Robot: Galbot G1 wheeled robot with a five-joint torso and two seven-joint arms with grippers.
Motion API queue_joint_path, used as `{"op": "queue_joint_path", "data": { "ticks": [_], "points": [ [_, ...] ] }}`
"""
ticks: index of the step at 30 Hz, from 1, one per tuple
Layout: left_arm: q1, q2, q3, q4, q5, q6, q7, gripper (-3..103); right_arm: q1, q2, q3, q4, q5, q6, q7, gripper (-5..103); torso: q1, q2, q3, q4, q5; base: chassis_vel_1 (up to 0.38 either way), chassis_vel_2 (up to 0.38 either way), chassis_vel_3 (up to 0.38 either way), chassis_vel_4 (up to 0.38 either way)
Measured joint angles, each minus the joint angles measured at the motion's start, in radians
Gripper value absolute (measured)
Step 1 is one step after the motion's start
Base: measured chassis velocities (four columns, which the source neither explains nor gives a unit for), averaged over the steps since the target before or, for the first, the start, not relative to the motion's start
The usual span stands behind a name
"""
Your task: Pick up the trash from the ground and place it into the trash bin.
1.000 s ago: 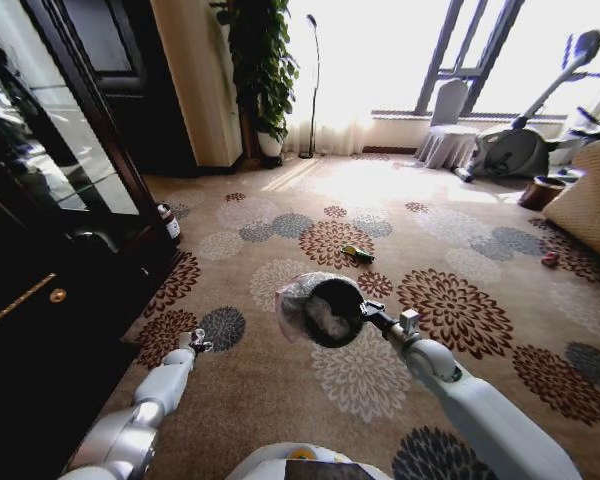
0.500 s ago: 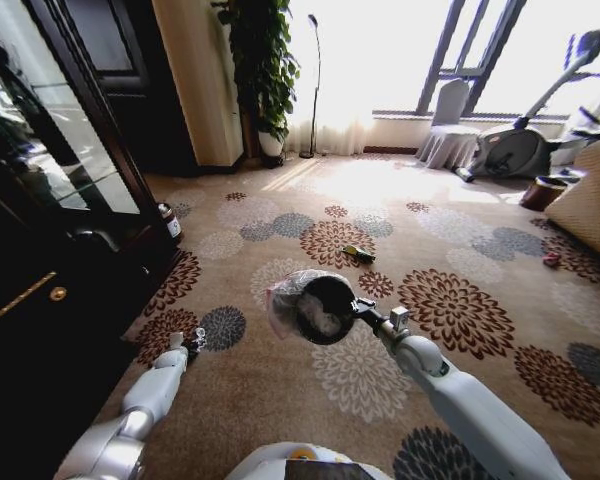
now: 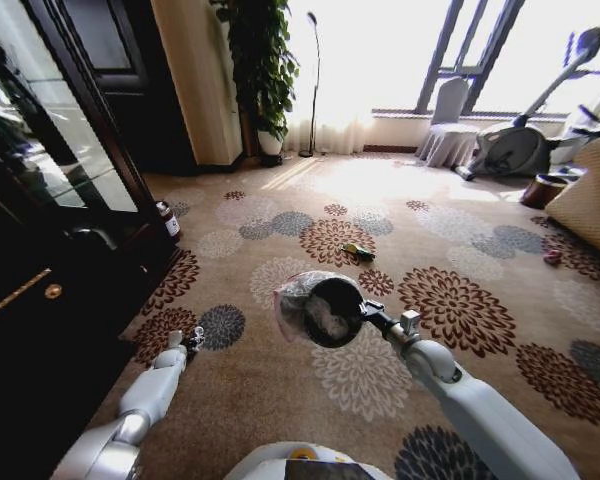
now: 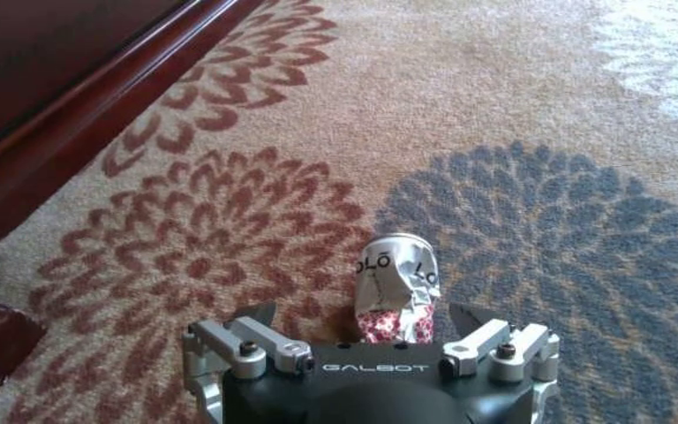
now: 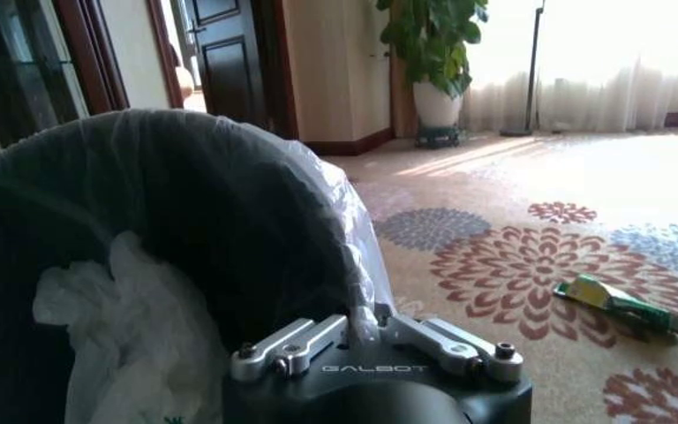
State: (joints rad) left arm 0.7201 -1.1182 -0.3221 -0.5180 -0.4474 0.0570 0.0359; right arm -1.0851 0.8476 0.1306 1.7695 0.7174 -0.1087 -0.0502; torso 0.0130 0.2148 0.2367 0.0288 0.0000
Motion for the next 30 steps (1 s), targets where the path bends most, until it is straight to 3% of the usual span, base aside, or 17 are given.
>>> {"op": "queue_joint_path", "data": {
  "ticks": [11,18,23,30],
  "points": [
    [-0.050,-0.012,-0.003,0.079,0.021,-0.028,0.026,98,-0.023,-0.006,0.010,0.011,-0.002,0.010,-0.008,0,-0.012,-0.047,-0.035,-0.0002,0.0000,0.000,0.000,0.000,0.000],
    [-0.047,-0.013,0.000,0.066,0.022,-0.042,0.026,99,-0.015,0.003,0.011,0.003,0.007,0.051,-0.005,0,-0.012,-0.061,-0.046,0.0001,0.0002,0.000,0.000,0.000,0.000],
    [-0.039,-0.007,0.004,0.049,0.024,-0.042,0.027,99,-0.016,0.002,0.017,-0.005,0.012,0.061,-0.080,0,-0.013,-0.062,-0.046,0.0000,0.0001,0.000,0.000,0.000,0.000],
    [-0.037,-0.002,0.006,0.052,0.055,-0.048,0.026,99,-0.017,0.010,0.015,-0.017,0.007,0.068,-0.116,0,-0.013,-0.060,-0.044,-0.0001,0.0000,-0.008,0.009,0.007,-0.006]
  ]
}}
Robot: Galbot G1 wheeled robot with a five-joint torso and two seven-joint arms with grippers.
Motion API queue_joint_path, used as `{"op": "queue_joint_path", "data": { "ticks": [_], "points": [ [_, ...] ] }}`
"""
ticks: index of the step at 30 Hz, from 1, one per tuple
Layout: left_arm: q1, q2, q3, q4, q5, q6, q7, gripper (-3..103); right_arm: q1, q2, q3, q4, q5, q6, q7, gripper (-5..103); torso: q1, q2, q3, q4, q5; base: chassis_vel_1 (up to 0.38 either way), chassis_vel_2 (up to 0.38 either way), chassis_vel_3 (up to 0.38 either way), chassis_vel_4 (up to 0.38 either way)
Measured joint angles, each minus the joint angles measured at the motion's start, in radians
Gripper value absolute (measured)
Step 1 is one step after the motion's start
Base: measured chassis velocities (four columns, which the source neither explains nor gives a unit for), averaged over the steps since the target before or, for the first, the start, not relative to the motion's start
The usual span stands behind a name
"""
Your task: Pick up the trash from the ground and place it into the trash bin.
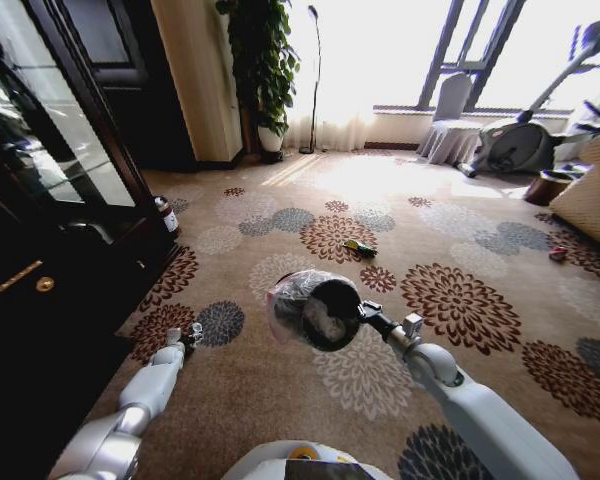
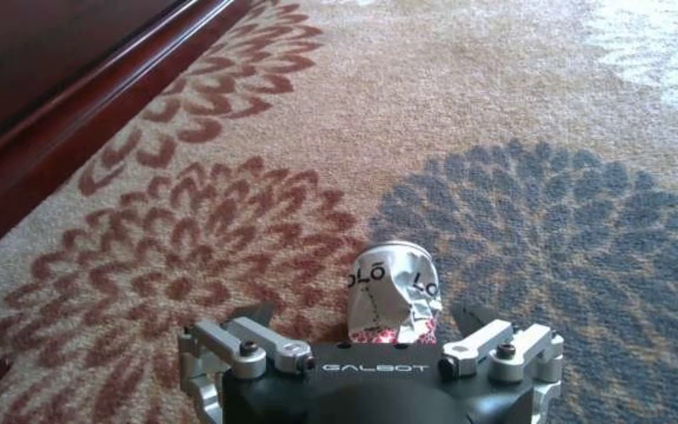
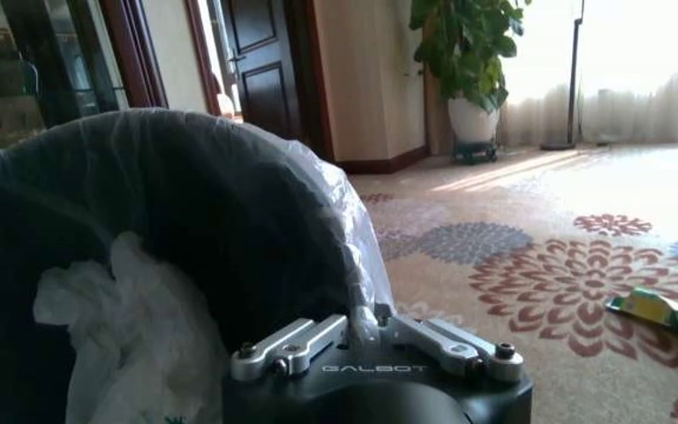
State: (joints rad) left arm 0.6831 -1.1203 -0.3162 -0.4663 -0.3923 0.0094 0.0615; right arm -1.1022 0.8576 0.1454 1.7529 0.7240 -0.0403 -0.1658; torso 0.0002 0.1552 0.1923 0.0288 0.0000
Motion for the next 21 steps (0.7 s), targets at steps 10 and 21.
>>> {"op": "queue_joint_path", "data": {
  "ticks": [10,21],
  "points": [
    [0.004,-0.006,-0.001,0.006,0.027,-0.003,-0.001,99,-0.017,-0.007,0.009,-0.001,-0.003,0.011,-0.029,0,0.000,0.003,0.002,-0.0001,0.0000,-0.139,0.135,0.141,-0.125],
    [0.012,-0.017,-0.008,0.026,0.064,0.001,-0.016,99,-0.040,-0.019,0.036,0.000,-0.005,0.011,-0.049,0,0.000,0.005,0.003,-0.0004,0.0000,-0.087,0.073,0.070,-0.061]
  ]
}}
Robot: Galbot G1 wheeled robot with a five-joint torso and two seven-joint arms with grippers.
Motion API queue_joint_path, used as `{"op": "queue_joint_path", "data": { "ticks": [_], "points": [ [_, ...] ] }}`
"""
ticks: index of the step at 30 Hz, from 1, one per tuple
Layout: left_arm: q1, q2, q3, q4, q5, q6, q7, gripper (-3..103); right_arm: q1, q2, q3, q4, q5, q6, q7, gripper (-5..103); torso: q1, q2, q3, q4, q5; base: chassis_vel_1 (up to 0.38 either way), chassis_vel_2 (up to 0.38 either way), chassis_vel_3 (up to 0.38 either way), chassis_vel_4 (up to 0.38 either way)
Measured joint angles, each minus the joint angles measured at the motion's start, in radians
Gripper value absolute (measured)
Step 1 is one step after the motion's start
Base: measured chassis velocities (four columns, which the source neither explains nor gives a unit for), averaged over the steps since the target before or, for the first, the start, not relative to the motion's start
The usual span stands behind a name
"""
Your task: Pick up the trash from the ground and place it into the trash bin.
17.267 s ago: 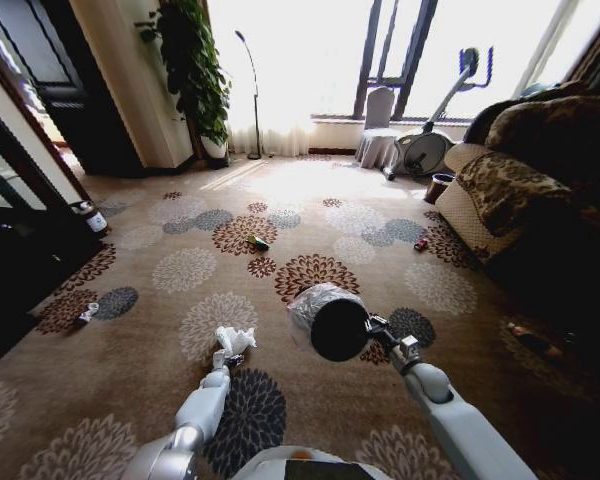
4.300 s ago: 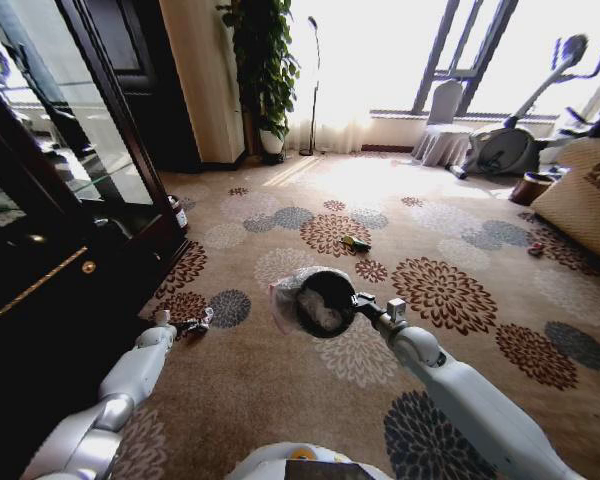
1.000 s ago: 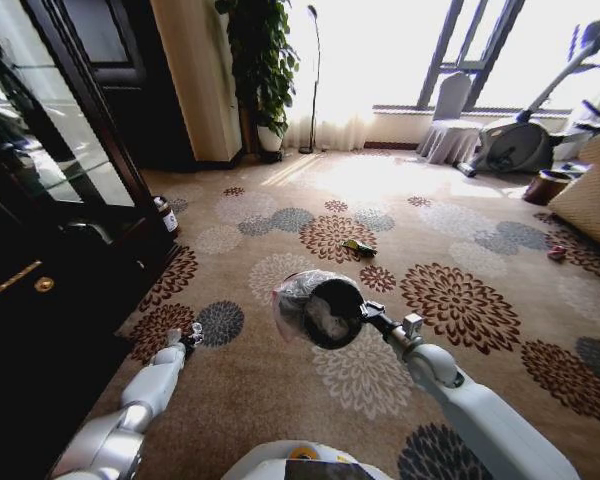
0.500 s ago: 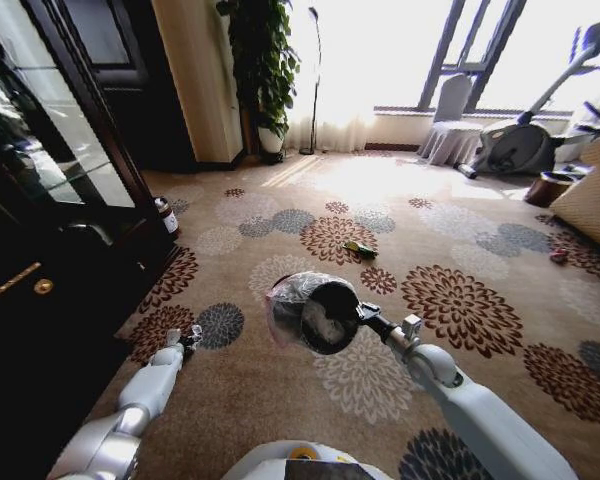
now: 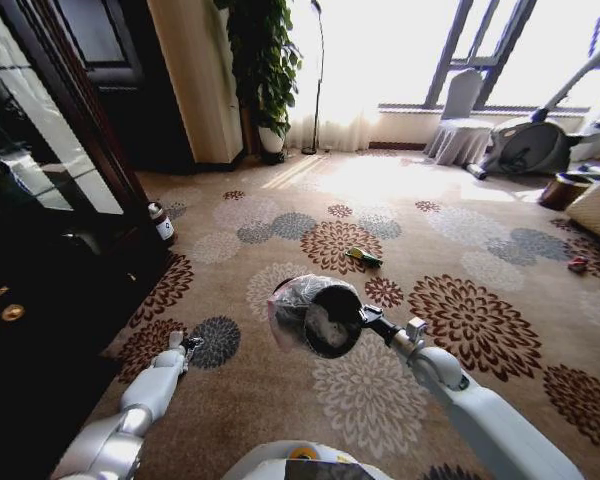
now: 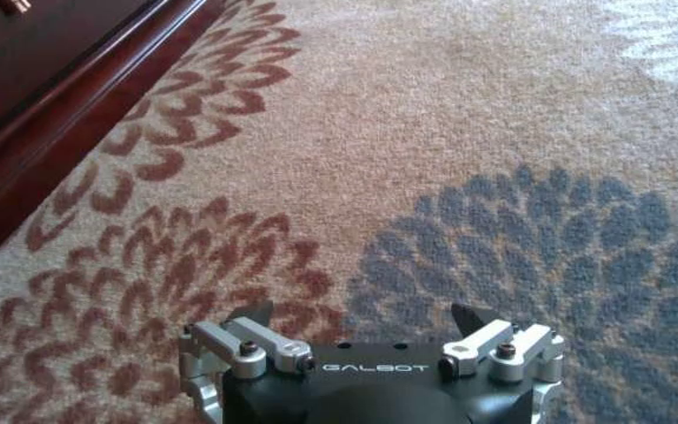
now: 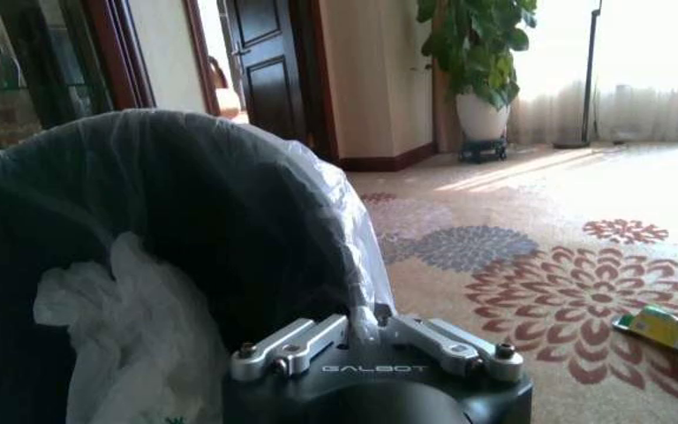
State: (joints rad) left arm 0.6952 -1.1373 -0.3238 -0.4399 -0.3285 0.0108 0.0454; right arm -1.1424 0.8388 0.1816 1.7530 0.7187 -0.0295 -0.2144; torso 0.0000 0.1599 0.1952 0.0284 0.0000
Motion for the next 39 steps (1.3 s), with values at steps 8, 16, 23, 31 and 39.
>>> {"op": "queue_joint_path", "data": {
  "ticks": [8,16,23,31,39],
  "points": [
    [0.040,0.012,-0.003,-0.032,0.007,0.043,0.000,102,-0.004,0.006,0.009,-0.005,0.002,0.002,-0.008,0,0.000,0.000,0.001,0.0007,0.0000,0.014,-0.010,-0.019,0.011],
    [0.043,0.001,-0.012,-0.040,0.031,0.106,-0.004,85,-0.010,0.005,0.010,-0.008,0.000,0.003,-0.007,0,0.000,0.001,0.001,0.0002,0.0006,0.000,0.000,0.000,0.000],
    [0.067,0.005,-0.012,-0.092,0.003,0.135,-0.008,63,-0.006,0.011,0.009,-0.009,-0.004,0.003,-0.002,0,0.000,0.001,0.002,0.0001,0.0000,0.000,0.000,0.000,0.000],
    [0.101,0.029,-0.018,-0.145,-0.082,0.162,-0.017,50,0.018,0.019,-0.007,-0.014,-0.005,0.000,0.004,0,0.000,0.001,0.002,0.0005,-0.0002,0.000,0.000,0.000,0.000],
    [0.127,0.043,-0.033,-0.176,-0.154,0.153,-0.017,50,0.012,0.032,-0.002,-0.018,-0.009,0.000,0.005,0,0.000,0.002,0.002,0.0008,-0.0004,0.000,0.000,0.000,0.000]
  ]
}}
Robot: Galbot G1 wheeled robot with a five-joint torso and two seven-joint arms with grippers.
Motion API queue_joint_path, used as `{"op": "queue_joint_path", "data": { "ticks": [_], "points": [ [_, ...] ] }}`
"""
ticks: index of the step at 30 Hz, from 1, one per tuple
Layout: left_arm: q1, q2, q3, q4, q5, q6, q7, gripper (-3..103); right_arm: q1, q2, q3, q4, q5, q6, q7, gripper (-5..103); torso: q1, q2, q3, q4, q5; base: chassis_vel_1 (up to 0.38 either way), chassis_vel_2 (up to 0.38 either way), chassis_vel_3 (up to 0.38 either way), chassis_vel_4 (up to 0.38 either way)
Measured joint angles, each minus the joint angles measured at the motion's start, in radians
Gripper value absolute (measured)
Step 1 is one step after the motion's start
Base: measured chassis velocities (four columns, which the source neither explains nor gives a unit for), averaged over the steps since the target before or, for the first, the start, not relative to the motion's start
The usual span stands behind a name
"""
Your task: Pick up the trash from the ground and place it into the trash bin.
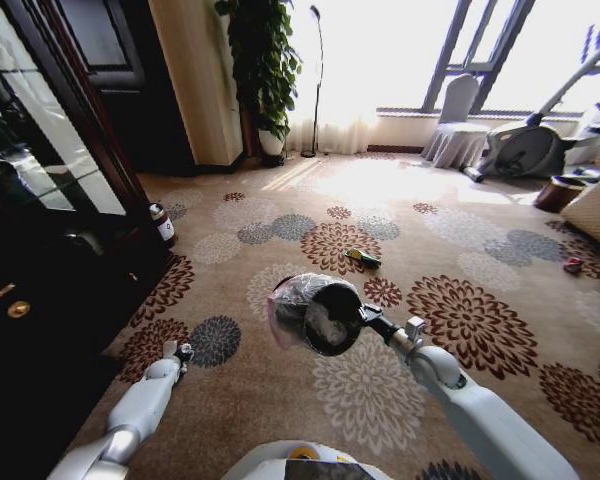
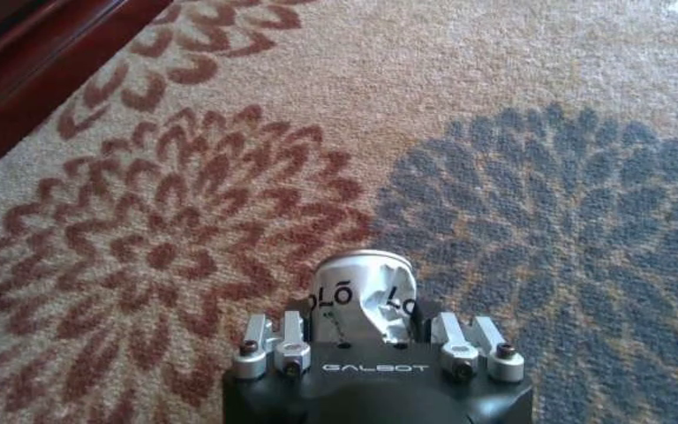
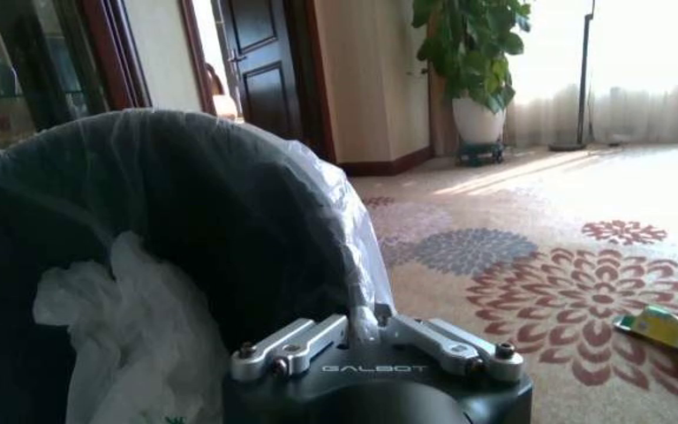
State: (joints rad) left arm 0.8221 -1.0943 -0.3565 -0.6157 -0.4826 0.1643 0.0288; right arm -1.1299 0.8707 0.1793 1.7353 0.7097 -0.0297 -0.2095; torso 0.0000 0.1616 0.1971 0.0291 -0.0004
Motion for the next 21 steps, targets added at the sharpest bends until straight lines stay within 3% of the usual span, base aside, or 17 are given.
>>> {"op": "queue_joint_path", "data": {
  "ticks": [2,12,16,17,19,21],
  "points": [
    [0.009,0.012,-0.003,-0.037,-0.047,-0.042,0.014,50,-0.011,0.012,0.007,0.000,-0.006,0.000,0.000,0,0.000,0.000,0.000,-0.0003,-0.0001,0.000,0.000,0.000,0.000],
    [0.070,0.123,-0.012,-0.295,-0.216,-0.144,0.051,50,-0.011,0.083,-0.016,-0.024,-0.034,0.011,0.021,0,0.000,0.000,0.000,-0.0004,0.0000,0.000,0.000,0.000,0.000],
    [0.099,0.194,-0.027,-0.477,-0.314,-0.215,0.138,50,0.063,0.157,-0.071,-0.056,-0.030,0.007,0.160,0,0.000,0.000,0.000,-0.0003,0.0007,0.000,0.000,0.000,0.000],
    [0.099,0.194,-0.027,-0.477,-0.314,-0.215,0.138,50,0.063,0.157,-0.071,-0.056,-0.030,0.007,0.160,0,0.000,0.000,0.000,-0.0003,0.0007,0.000,0.000,0.000,0.000],
    [0.106,0.238,-0.027,-0.582,-0.371,-0.244,0.217,50,0.120,0.199,-0.107,-0.065,0.011,-0.034,0.271,0,0.000,0.000,0.000,-0.0004,0.0003,0.000,0.000,0.000,0.000],
    [0.106,0.250,-0.026,-0.613,-0.390,-0.255,0.248,50,0.139,0.212,-0.118,-0.069,0.022,-0.052,0.308,0,0.000,0.000,0.000,-0.0004,0.0005,0.000,0.000,0.000,0.000]
  ]
}}
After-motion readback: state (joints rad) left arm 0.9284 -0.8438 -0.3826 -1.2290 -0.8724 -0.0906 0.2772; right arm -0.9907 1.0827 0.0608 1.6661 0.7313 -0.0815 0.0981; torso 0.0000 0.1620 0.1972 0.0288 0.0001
